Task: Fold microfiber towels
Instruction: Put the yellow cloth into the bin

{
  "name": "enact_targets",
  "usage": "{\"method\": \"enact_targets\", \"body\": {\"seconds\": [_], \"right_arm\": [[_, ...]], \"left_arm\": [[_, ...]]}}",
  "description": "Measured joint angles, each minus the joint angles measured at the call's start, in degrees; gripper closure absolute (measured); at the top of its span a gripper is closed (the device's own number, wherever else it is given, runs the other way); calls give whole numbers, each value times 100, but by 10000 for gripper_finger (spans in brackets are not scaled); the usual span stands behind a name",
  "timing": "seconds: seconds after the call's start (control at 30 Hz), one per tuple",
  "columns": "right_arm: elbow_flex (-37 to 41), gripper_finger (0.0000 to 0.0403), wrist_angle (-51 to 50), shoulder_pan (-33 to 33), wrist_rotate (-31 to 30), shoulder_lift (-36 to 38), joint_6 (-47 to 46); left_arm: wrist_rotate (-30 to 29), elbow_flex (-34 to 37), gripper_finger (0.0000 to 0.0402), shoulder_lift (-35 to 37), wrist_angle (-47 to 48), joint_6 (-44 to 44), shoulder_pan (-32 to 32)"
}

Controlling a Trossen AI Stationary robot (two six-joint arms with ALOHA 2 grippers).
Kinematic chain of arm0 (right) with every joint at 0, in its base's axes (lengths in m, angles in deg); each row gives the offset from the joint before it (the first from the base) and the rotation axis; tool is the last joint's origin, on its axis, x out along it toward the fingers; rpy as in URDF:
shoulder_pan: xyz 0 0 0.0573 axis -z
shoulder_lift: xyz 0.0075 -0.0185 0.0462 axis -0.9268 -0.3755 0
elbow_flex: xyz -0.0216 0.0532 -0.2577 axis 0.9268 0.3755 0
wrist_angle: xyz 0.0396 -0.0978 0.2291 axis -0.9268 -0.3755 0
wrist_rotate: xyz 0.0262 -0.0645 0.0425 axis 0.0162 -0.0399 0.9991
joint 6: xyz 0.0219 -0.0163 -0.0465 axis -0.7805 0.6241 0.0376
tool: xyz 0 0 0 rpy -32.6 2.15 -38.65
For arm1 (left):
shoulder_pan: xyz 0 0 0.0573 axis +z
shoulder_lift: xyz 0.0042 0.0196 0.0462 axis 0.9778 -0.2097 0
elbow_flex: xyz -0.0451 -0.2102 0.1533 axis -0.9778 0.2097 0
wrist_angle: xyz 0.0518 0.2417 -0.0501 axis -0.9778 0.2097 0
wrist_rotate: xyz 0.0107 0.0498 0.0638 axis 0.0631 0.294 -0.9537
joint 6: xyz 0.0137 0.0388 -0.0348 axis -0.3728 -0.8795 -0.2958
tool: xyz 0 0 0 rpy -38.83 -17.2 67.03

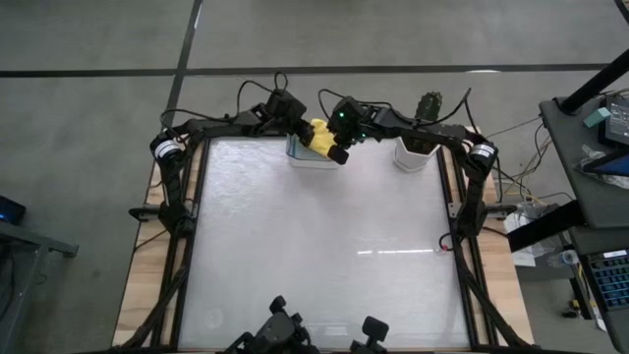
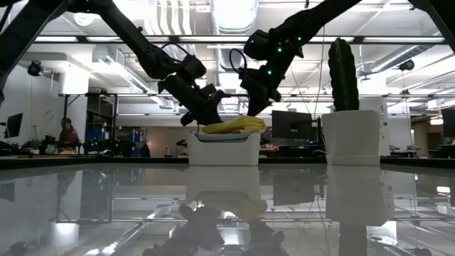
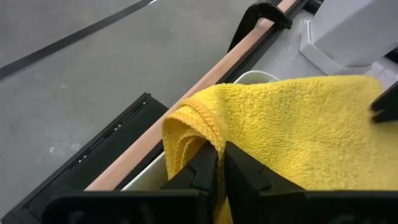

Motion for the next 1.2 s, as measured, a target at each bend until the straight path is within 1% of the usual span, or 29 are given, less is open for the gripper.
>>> {"method": "enact_targets", "body": {"seconds": [0.1,0.2,0.37,0.53,0.77,0.9,1.03,1.1,1.2], "right_arm": [[167,394,204,-19,0,0,-180],[340,394,448,-19,0,2,-331],[406,394,502,-19,-3,2,-340],[314,394,503,-17,-17,39,-296],[280,394,536,-15,-20,52,-298],[280,394,638,-26,-23,52,-336],[280,394,780,-56,-20,58,-336],[280,394,798,-77,98,87,-336],[274,394,806,-107,704,142,-298]], "left_arm": [[-81,0,390,79,191,71,-7],[-370,0,390,191,447,72,-54],[-663,0,390,276,789,80,-150],[-1290,0,389,278,1105,84,-241],[-1372,2,389,470,1336,422,-270],[-1390,15,389,549,1348,683,-387],[-1615,30,389,555,1331,804,-539],[-1804,64,389,543,1310,839,-573],[-1961,156,389,552,1323,979,-570]]}}
